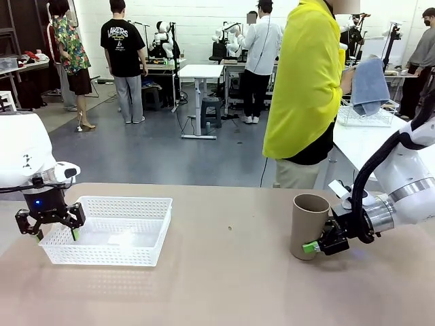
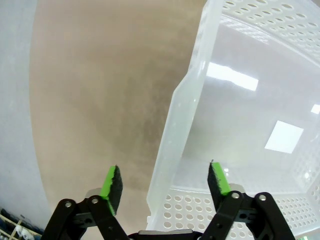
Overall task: Clean and organize the cups into the basket.
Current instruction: Pick up the Organizing basket and move it to the center of the table, then pick up the Reusable plastic cup from the right side of the table and place it inside the Organizing basket.
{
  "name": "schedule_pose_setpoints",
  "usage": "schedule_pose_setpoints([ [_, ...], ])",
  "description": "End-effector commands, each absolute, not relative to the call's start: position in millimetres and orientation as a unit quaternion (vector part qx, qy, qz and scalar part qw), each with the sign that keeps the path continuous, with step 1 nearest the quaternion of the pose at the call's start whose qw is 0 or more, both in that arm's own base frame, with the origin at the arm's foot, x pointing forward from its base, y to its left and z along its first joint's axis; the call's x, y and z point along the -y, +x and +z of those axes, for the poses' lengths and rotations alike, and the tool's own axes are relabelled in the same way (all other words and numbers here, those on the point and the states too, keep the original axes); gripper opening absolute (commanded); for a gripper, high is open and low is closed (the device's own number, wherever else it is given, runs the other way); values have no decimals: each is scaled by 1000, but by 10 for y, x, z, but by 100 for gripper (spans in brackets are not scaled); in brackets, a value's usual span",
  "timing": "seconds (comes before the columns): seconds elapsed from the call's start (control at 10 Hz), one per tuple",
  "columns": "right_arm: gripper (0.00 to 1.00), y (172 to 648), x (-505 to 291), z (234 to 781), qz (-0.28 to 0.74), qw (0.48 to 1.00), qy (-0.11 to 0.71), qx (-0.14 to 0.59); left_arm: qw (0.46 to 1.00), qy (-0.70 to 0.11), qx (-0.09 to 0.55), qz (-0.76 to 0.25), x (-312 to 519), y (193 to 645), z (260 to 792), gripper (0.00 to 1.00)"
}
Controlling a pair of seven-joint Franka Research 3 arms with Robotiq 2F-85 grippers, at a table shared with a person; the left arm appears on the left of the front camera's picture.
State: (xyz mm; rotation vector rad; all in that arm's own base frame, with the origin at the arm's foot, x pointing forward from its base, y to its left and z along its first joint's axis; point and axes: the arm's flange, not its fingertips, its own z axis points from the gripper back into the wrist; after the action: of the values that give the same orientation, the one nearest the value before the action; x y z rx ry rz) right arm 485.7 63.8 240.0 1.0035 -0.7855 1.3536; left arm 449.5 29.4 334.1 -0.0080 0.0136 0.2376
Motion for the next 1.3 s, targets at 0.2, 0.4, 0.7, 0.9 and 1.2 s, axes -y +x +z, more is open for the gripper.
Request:
schedule_pose_setpoints([
  [0.2, 21, 4874, -646, 2357, 585, 594, 427, 350, 993, -8, -5, 116, -271, 4488, 3367, 0],
  [0.4, 0, 4873, -638, 2354, 585, 594, 427, 351, 993, -7, -4, 117, -272, 4487, 3374, 0],
  [0.7, 0, 4865, -637, 2361, 586, 592, 426, 352, 992, -3, 2, 123, -284, 4482, 3383, 0],
  [0.9, 21, 4842, -642, 2388, 589, 590, 423, 355, 993, 3, 1, 121, -260, 4470, 3369, 0],
  [1.2, 21, 4642, -706, 2989, 580, 620, 377, 370, 991, 15, -15, 133, -88, 4454, 3344, 0],
])
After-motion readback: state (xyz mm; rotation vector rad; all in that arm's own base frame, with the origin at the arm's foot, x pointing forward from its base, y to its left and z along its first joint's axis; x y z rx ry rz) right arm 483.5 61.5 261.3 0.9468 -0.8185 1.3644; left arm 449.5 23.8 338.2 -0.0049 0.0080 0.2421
